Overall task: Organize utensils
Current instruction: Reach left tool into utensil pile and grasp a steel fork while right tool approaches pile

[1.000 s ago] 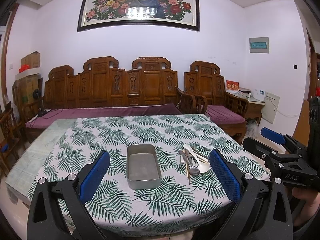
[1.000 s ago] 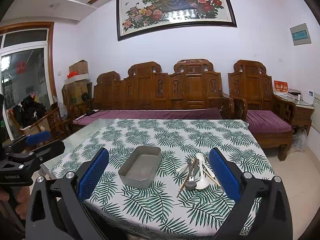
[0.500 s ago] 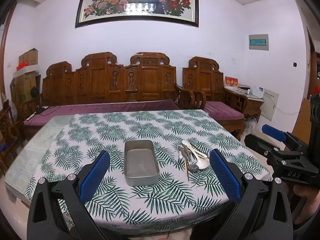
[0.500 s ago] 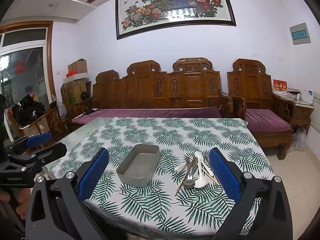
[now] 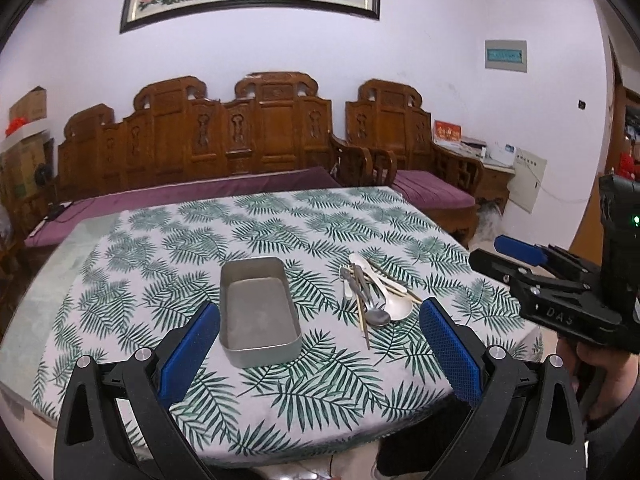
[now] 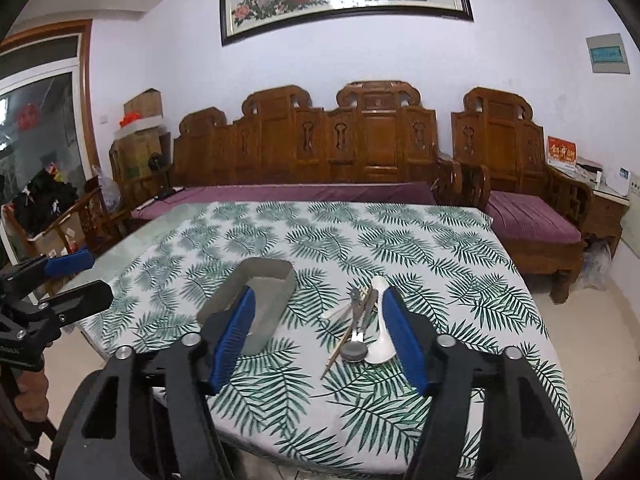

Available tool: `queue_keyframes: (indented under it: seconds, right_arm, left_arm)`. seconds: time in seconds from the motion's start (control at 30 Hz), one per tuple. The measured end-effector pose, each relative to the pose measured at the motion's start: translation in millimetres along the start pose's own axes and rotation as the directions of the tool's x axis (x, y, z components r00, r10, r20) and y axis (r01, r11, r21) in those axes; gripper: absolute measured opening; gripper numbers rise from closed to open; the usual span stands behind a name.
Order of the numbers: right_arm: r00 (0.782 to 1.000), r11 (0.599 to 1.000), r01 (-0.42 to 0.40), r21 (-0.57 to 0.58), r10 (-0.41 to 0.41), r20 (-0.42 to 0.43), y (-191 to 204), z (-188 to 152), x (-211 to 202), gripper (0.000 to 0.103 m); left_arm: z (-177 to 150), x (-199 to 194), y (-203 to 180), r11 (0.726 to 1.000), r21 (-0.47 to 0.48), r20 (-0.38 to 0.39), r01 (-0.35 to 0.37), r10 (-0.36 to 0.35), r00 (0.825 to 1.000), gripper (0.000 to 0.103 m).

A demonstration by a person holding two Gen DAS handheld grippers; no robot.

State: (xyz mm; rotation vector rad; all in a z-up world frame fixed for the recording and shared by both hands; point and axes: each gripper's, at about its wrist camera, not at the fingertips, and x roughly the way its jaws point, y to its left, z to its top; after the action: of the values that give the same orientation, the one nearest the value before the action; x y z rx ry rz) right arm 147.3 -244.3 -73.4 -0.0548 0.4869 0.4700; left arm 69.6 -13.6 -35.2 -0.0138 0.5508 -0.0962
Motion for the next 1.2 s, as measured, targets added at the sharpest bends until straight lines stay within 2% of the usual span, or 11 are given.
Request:
queue_keyframes:
  seconds: [0.1,0.17,0.37,0.53,0.63,0.8,0.83,0.9,1.03,1.2]
  right_arm:
    - [0.999,1.000,0.016,0.006,-0.015,-0.033,-14.3,1.9,21.5,0.048]
    - [0.998,0.999,0.030,0.013,-0.029,-0.060,-24.0,2.6,34.7,0.046]
    - [0.994,0.997,0.059,0.042,-0.055,-0.090,-49.1,2.2,63.5,0.046]
    - [0.991,0.996,0.056,0.064,-0.048,-0.123,-64.3,-4.7,98.1,0.046]
    - [0.988,0.997,0.051,0.062,-0.041,-0.151,-71.2,-10.6,123.9,0.043]
    - [0.979,0.995,0.065,0.077,-0.049,-0.197,-85.6,-27.0,166.8,0.037]
    - [0.975,0.994,0.067,0.083,-0.048,-0.216,-89.0,-32.2,176.0,0.037]
    - [0.971,0.995,0.060,0.082,-0.039,-0.237,-90.3,-40.1,183.5,0.037]
    - [0.969,0.996,0.047,0.082,-0.026,-0.246,-91.2,-47.9,191.7,0.037]
    - [0.960,0.994,0.030,0.103,0.000,-0.280,-97.4,-59.5,202.5,0.037]
  left_arm:
    - [2.4,20.0,0.8,1.000,0.012,-0.024,0.018,-0.018,1.000,0.096]
    - [2.6,35.1,2.4,1.000,0.014,-0.041,0.026,-0.025,0.999,0.096]
    - [5.2,70.3,1.4,0.998,0.016,-0.073,0.068,-0.067,0.995,0.096]
    - [2.2,108.7,-3.4,0.995,0.048,-0.132,0.088,-0.081,0.988,0.084]
    - [0.1,133.5,-3.5,0.994,0.034,-0.173,0.101,-0.094,0.980,0.076]
    - [2.2,176.7,-7.4,0.993,0.025,-0.229,0.117,-0.108,0.967,0.067]
    - [3.1,185.3,-9.3,0.993,0.030,-0.240,0.116,-0.106,0.965,0.060]
    - [4.7,206.6,-13.7,0.992,0.029,-0.275,0.126,-0.113,0.955,0.056]
    - [6.1,238.7,-17.8,0.991,0.011,-0.304,0.132,-0.123,0.945,0.056]
    - [-3.1,282.0,-25.4,0.991,-0.008,-0.376,0.132,-0.126,0.918,0.053]
